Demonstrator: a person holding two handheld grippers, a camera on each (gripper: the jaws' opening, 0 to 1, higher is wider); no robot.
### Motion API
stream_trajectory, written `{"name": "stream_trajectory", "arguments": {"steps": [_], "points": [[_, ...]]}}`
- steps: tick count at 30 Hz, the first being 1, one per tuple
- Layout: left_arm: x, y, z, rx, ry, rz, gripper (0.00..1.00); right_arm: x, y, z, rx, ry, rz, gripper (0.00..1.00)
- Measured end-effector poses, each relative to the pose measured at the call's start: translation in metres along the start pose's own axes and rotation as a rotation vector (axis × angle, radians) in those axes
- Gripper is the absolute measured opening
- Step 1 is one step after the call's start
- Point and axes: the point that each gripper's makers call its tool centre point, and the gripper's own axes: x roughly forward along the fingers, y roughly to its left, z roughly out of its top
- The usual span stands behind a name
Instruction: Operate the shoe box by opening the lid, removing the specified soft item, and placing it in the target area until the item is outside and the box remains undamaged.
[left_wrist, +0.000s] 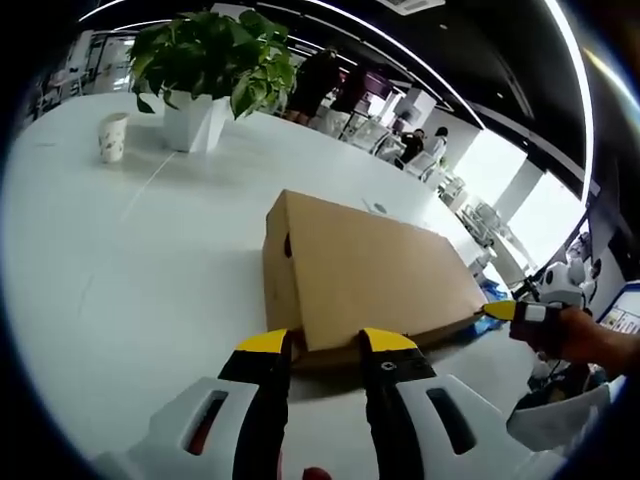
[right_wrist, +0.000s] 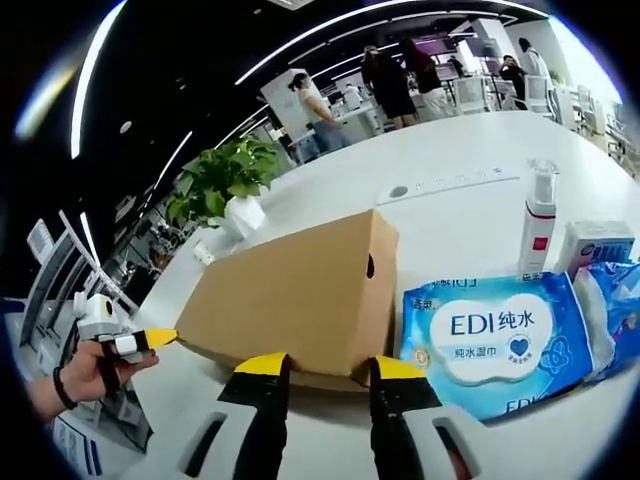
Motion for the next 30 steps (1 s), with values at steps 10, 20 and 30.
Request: {"name": "stream_trajectory", "arguments": {"steps": [10,20,30], "points": [[-0.01,0.002,0.01,0.055,-0.036,-0.014,0.32,-0.03,-0.012,0.006,-0.061,-0.023,0.006,0.39],[-0.034,-0.011,0.016,0.085,-0.079,-0.033,0.35,-0.114,-0.057,0.001,-0.104,-0.08,-0.074,0.44],[-0.058,-0.045,-0.001,0.082,-0.094,-0.035,0.38,-0.181,-0.086,-0.006,-0.079,-0.146,-0.151,0.52]]}}
